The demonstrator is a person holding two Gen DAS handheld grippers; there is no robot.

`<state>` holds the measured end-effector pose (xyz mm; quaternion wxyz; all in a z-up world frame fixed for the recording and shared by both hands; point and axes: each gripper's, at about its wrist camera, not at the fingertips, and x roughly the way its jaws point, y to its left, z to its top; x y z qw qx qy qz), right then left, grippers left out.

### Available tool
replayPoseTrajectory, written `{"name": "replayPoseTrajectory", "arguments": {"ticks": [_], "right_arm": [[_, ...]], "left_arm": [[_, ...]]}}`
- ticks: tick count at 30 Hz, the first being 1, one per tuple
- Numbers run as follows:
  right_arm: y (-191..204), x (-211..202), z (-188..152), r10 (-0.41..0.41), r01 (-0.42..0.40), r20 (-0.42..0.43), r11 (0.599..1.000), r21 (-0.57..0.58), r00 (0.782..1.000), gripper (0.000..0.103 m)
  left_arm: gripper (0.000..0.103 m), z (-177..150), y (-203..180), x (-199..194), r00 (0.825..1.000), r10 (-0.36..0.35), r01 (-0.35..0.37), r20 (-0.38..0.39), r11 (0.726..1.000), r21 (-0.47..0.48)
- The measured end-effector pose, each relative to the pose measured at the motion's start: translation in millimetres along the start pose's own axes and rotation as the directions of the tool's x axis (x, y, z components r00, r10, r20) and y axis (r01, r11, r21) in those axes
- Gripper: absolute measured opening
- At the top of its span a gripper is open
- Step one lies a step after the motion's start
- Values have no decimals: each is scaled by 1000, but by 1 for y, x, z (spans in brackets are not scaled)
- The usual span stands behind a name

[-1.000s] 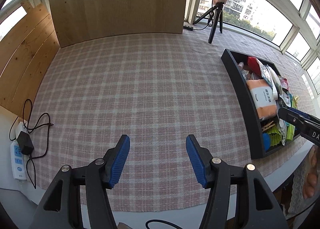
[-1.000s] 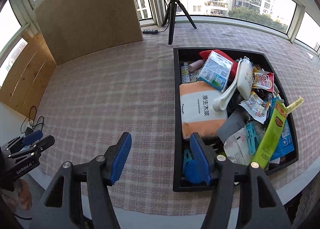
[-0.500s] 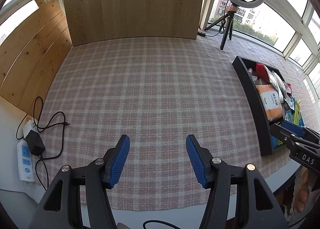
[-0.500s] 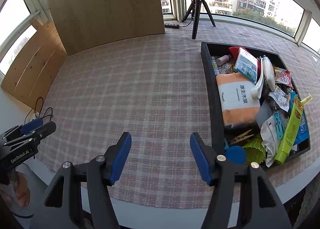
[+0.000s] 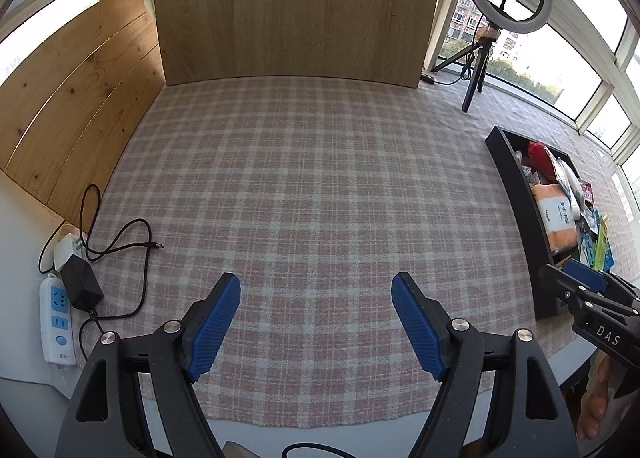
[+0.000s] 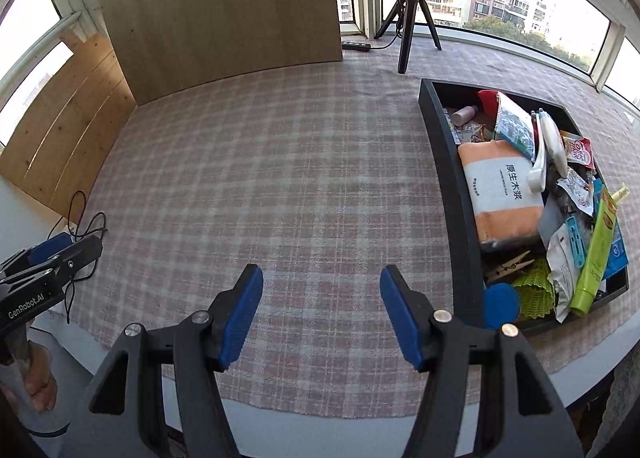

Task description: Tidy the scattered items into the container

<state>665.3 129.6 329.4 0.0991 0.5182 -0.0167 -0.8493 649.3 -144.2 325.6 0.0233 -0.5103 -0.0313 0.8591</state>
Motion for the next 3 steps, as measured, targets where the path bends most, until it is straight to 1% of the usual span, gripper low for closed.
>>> {"name": "replayPoseTrajectory", "arguments": {"ticks": [3], "right_arm": [[6,7,-1,16,-16,-6,1000,9,1000,60]], "left_arm": [[76,-1,3,4,1000,6,-6,9,1000,7]]}}
